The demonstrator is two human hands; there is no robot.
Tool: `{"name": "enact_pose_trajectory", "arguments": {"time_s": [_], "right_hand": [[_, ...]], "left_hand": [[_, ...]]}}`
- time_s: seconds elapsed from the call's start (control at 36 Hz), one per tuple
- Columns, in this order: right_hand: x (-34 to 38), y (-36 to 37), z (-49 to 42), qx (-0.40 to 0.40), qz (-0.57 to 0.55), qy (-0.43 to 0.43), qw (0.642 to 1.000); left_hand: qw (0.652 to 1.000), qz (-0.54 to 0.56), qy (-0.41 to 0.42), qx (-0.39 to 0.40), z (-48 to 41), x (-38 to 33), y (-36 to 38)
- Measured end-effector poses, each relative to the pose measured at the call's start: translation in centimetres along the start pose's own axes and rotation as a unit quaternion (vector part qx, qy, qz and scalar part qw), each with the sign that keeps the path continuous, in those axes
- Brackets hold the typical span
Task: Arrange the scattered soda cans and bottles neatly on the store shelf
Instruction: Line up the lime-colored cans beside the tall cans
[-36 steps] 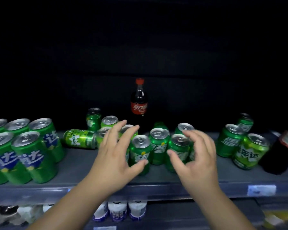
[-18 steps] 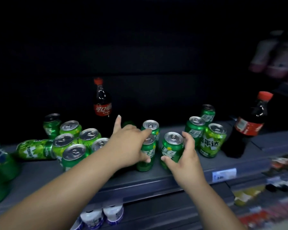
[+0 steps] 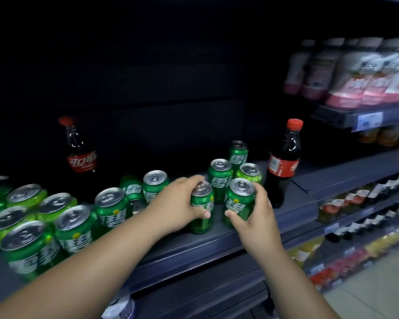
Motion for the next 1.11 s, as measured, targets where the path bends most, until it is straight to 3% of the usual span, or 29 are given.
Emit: {"name": "enact_pose_trajectory", "arguments": {"time_s": [0.22,0.33,0.5,0.64,0.81,0.92,1.11], "right_hand": [[-2.0,-1.4,-1.8,0.017,0.020,0.018,0.999],[-1.3,-1.4,-1.0,0.035,0.044,0.015,0.998],[6.6,-1.0,0.0,-0.001,0.092,-0.118,0.989],[12.2,4.5,0.5,0.084,0.010,-0.188,0.979],[12.6,12.9,-1.0,0.175,-0.086,-0.119,0.974],[10.8,17.0,-2.4,0.177,-0.122,-0.042,0.976],[9.0,17.6,-3.9,0.127,-0.114,-0.019,0.985]], "left_hand": [[0.998,0.056,-0.008,-0.004,-2.8,-2.0,1.7],[1.000,0.012,0.014,0.009,-2.3,-2.2,1.7],[0.994,-0.078,0.011,-0.080,0.1,1.2,-4.5],[0.978,-0.133,0.001,-0.161,4.2,4.3,-9.1],[0.954,-0.228,-0.106,-0.162,8.3,10.5,-11.0],[0.954,-0.243,-0.117,-0.134,9.0,12.6,-11.0],[0.952,-0.242,-0.128,-0.140,8.7,12.6,-11.0]]}}
Point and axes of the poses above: each hand's wrist, its own z-axis away from the middle knuckle, its own y-axis out of the palm, x = y × z, the point moved 10 cm from there along -z, towards the middle knuckle, and after that the axes turned 9 degrees about -y, right-handed, at the moved point
